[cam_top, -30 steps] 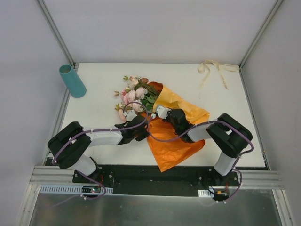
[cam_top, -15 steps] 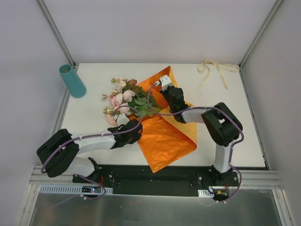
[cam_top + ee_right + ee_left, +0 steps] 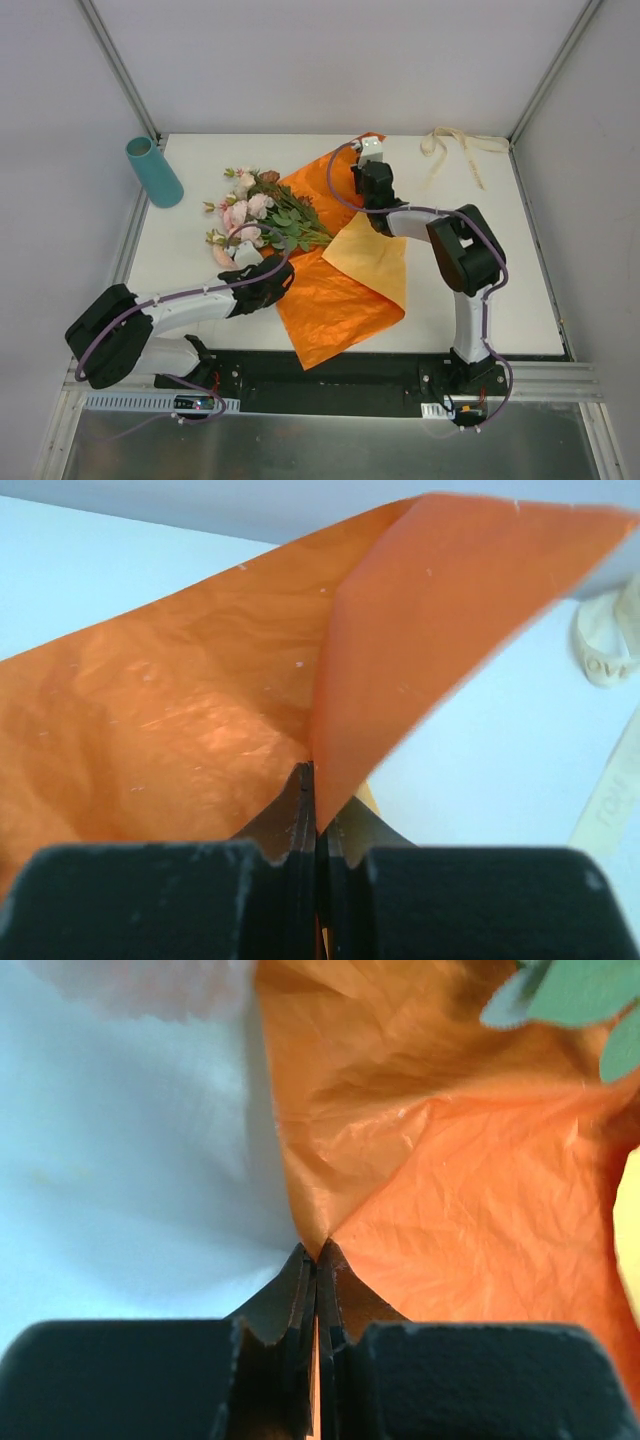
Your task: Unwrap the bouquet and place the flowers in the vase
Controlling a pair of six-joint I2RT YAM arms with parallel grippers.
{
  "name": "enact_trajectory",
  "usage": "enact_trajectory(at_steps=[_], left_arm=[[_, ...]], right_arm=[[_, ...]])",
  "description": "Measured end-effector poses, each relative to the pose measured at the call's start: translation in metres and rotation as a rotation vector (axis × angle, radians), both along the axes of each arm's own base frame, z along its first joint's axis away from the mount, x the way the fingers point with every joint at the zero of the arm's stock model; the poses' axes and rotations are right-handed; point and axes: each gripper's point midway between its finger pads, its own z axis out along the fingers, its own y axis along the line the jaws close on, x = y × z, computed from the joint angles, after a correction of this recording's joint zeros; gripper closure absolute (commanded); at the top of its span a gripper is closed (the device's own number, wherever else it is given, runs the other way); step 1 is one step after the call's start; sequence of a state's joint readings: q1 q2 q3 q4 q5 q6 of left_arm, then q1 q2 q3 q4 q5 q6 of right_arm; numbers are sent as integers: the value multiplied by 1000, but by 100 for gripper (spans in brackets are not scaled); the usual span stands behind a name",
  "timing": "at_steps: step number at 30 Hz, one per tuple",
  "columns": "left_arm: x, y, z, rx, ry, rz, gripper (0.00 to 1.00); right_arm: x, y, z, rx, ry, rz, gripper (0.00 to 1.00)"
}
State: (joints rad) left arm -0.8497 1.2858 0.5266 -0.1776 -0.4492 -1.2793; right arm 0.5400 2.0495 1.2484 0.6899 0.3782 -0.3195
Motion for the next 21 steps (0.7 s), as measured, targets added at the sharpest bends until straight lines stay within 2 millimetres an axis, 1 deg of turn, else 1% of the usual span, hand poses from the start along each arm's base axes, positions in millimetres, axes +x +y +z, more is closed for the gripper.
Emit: enact_trajectory(at_steps=[2, 5, 6, 7, 8, 11, 15, 17, 18, 21], left_arm=[[2, 13, 2, 9, 4, 28, 100], [8, 36, 7, 17, 8, 78, 100], [9, 40, 9, 22, 5, 82, 100], [11, 43, 11, 27, 0, 81, 100], [10, 44, 11, 32, -1, 74, 100], [9, 44, 11, 42, 6, 50, 100], [4, 45, 2, 64, 42, 40, 100], [3, 45, -1, 70, 56, 38, 100], [4, 44, -2, 69, 60, 37, 100], [6, 41, -2, 66, 62, 36, 100]], right_arm=[[2, -17, -8, 26, 32, -43, 100], [-1, -48, -22, 63, 102, -108, 100], [-2, -58, -26, 80, 125, -123, 96], [-3, -64, -28, 96, 141, -132, 90], [-4, -71, -30, 123, 160, -132, 87], [-4, -78, -31, 186, 196, -118, 82], [-4, -73, -32, 228, 230, -104, 72], [1, -71, -24, 246, 234, -120, 62], [7, -71, -15, 260, 226, -131, 60], [29, -74, 22, 300, 181, -163, 56]])
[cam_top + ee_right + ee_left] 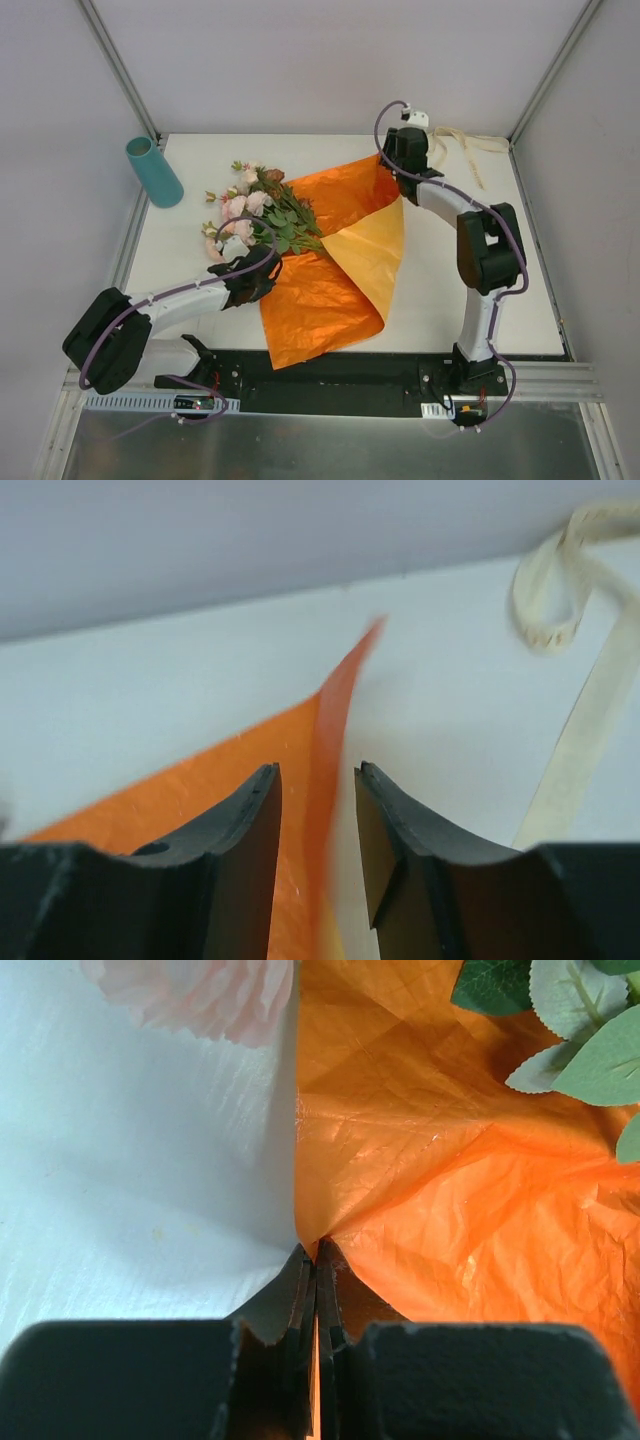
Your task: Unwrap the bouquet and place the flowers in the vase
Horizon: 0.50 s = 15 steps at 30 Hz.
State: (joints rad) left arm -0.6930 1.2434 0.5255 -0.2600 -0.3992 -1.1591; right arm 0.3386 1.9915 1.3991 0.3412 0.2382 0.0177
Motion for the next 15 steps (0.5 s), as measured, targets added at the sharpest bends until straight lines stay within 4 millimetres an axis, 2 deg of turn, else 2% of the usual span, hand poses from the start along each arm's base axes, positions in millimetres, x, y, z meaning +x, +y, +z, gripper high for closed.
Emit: enact_trajectory(at_steps=[3, 6, 7, 9, 11, 13, 15], left_arm=[[3, -5, 0, -15, -3, -4, 100], [6, -12, 1, -38, -2, -14, 100], [7, -14, 1, -44, -1, -17, 100], [7, -18, 1, -55, 2, -23, 100], [8, -20, 1, -66, 2, -28, 100], [8, -22, 2, -74, 3, -32, 100], [8, -25, 2, -86, 6, -38, 100]], right_arm=[[16, -8, 44, 22, -26, -56, 56], [21, -10, 89, 62, -25, -83, 59], [19, -9, 98, 71, -21, -85, 61], [6, -5, 107, 78, 10, -80, 62], [-20, 8, 105, 69, 60, -49, 63], [-54, 34, 96, 45, 108, 7, 64], [-92, 69, 85, 17, 150, 80, 65]])
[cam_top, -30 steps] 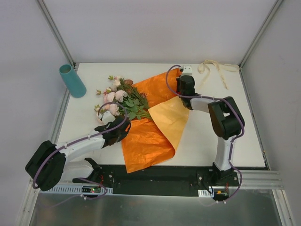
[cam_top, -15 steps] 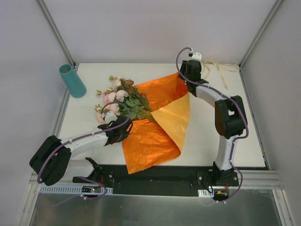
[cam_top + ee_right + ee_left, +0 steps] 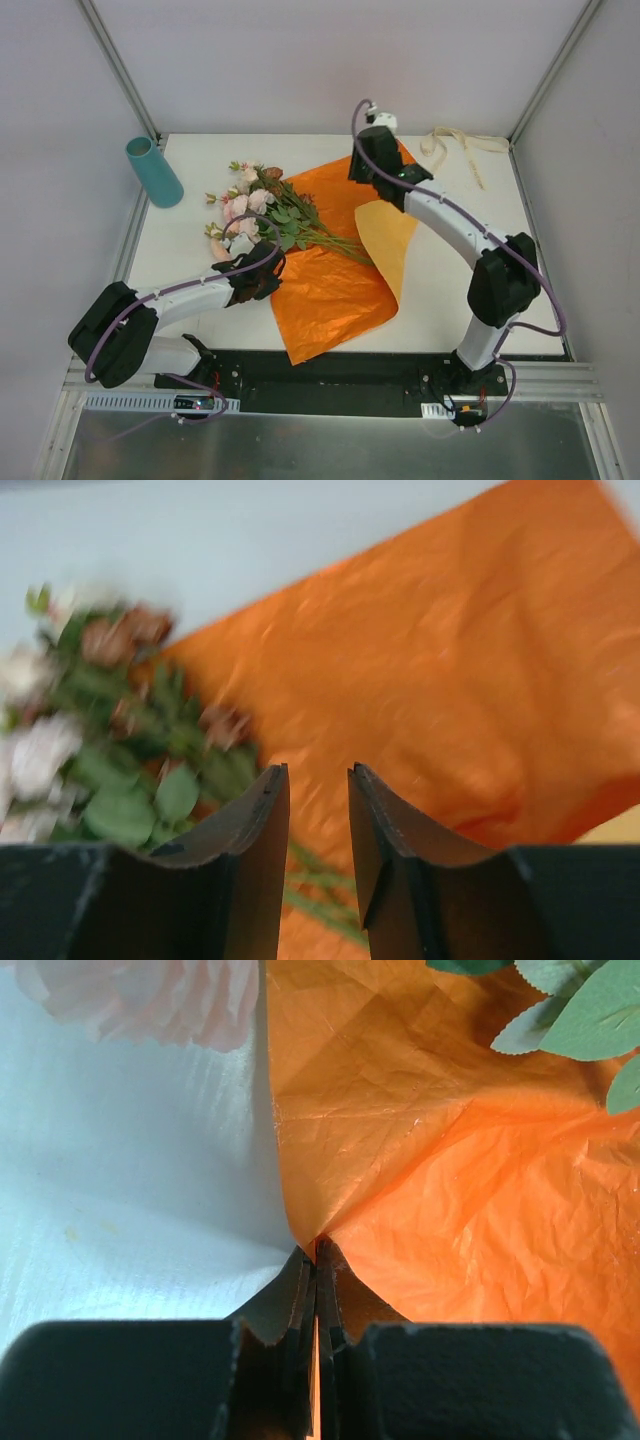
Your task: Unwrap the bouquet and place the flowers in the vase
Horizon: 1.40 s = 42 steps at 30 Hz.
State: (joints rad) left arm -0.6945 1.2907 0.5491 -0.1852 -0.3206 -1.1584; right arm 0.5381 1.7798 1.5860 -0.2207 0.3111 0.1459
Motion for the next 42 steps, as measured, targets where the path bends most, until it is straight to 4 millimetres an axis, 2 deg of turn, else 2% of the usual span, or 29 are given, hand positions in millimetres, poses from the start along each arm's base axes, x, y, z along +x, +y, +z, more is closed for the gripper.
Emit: enact_trajectory(at_steps=[3, 5, 7, 11, 14, 17, 21, 24, 28, 30, 34, 38, 42], left_arm=[[0, -5, 0, -23, 3, -11, 100], [0, -7, 0, -34, 0, -14, 100], [0, -9, 0, -40, -3, -20, 100], [-1, -9, 0, -48, -11, -22, 100], [-3, -8, 1, -54, -19, -22, 100], [-4, -7, 3, -59, -26, -22, 100], [-5, -5, 3, -62, -29, -23, 100], [-6, -5, 3, -61, -29, -22, 100], [-6, -5, 2, -61, -28, -22, 100], [-6, -5, 2, -61, -28, -22, 100], [-6, -5, 2, -62, -28, -21, 100], [-7, -5, 1, -63, -25, -22, 100], [-12, -6, 1, -73, -30, -26, 100]], right_arm=[[-52, 52, -22, -27, 45, 116, 66], [-77, 73, -38, -49, 75, 165, 67], [-98, 84, -57, -79, 112, 190, 68], [-106, 81, -75, -134, 141, 138, 68], [-107, 62, -85, -186, 166, 54, 69], [-112, 31, -94, -220, 198, -45, 68], [-138, -36, -111, -256, 267, -189, 68], [-159, -94, -119, -248, 309, -320, 67], [-179, -145, -132, -214, 346, -457, 67], [-189, -168, -146, -204, 378, -525, 66], [-200, -191, -170, -187, 437, -603, 65], [-199, -206, -188, -127, 481, -672, 66], [-195, -211, -198, -97, 513, -700, 66]])
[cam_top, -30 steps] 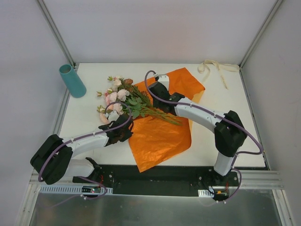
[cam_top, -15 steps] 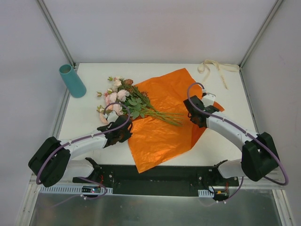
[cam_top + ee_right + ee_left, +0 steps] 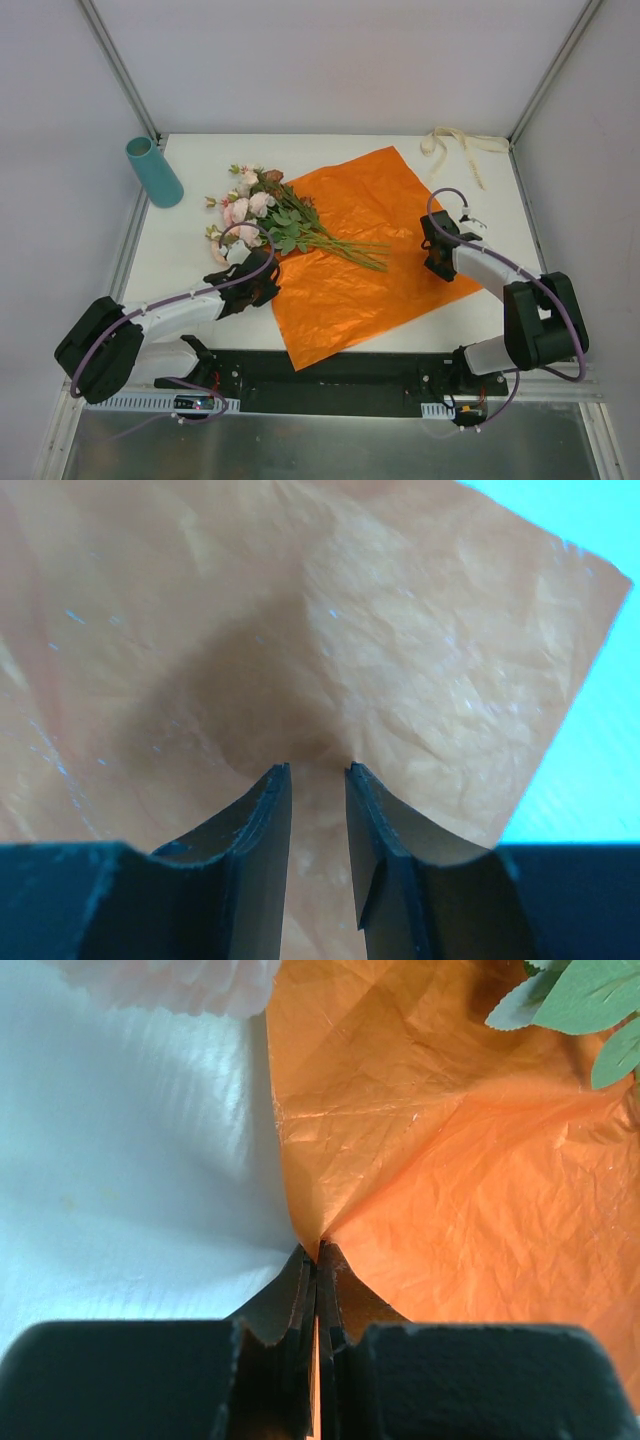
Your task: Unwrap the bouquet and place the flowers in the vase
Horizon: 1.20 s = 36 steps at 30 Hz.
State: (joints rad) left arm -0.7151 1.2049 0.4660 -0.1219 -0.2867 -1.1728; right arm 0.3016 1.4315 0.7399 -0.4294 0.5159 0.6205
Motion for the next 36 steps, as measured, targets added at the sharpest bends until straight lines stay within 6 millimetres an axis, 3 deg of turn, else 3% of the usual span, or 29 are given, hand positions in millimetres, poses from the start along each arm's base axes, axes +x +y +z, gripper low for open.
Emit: enact_trajectory(at_steps=[9, 10, 12, 14, 19, 24, 28, 30, 36], left_arm=[[-10, 15, 5, 23, -15, 17, 100], [-11, 16, 4, 30, -12, 17, 96], [-13, 19, 3, 45, -6, 12, 71], [-15, 23, 3, 70, 0, 0, 53], [-14, 32, 19, 115, -16, 2, 29], [0, 36, 70, 109, -146, -11, 2], [15, 36, 112, 106, -247, -46, 1], [21, 39, 123, 112, -270, -51, 1], [26, 41, 108, 106, -160, -114, 3]], right_arm=[[7, 22, 5, 100, -23, 82, 63], [7, 25, 8, 109, -32, 99, 61], [8, 35, 16, 135, -50, 151, 59], [9, 54, 29, 185, -86, 237, 57], [16, 114, 63, 316, -193, 495, 55], [17, 168, 74, 396, -211, 727, 55], [20, 205, 66, 413, -173, 891, 54], [20, 218, 60, 419, -155, 956, 55], [23, 241, 44, 435, -99, 1077, 58]])
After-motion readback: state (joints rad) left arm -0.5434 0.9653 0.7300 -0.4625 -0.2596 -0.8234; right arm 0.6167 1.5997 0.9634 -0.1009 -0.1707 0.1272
